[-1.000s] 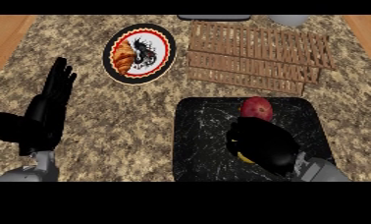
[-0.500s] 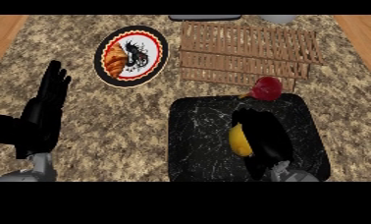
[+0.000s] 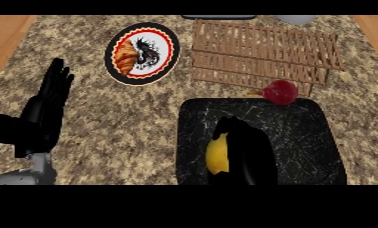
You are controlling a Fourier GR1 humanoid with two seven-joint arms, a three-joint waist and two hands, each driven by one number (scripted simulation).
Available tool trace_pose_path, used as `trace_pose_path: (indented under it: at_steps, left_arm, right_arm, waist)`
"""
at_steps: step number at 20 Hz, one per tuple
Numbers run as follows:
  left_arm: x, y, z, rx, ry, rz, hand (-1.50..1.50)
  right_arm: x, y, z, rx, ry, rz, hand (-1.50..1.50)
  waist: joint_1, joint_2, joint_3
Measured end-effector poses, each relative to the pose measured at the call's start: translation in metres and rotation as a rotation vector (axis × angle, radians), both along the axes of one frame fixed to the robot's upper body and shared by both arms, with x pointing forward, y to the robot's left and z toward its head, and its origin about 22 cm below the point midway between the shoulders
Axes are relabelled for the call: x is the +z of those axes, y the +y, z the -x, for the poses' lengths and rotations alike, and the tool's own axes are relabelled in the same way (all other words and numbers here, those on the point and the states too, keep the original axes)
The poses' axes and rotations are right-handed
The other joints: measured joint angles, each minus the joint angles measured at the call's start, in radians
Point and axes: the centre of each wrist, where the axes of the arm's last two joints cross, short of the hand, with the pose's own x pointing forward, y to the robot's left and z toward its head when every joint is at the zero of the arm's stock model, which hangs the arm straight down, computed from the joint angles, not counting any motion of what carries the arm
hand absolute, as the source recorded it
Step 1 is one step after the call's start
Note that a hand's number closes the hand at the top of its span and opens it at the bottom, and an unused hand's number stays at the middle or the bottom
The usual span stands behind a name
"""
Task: Pick the lemon from the tray and place it in the tiered shelf
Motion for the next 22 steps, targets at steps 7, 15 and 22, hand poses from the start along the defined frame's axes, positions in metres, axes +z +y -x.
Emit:
trace_pose_path:
  at_steps: [7, 15, 22]
  left_arm:
    - [-0.002, -0.004, -0.003, 0.009, -0.001, 0.002, 0.00]
    - [-0.008, -0.003, -0.004, 0.012, 0.003, 0.003, 0.00]
    - [0.000, -0.011, -0.004, 0.000, 0.001, -0.004, 0.00]
  right_arm:
    - [0.069, 0.009, 0.014, -0.085, -0.310, -0.168, 1.50]
    - [0.114, 0.000, 0.009, -0.193, -0.503, -0.167, 1.50]
    - [0.134, -0.011, -0.018, -0.271, -0.548, -0.145, 1.50]
  waist:
    - [-0.003, -0.002, 0.000]
    - [-0.006, -0.001, 0.000]
    - [0.000, 0.002, 0.001]
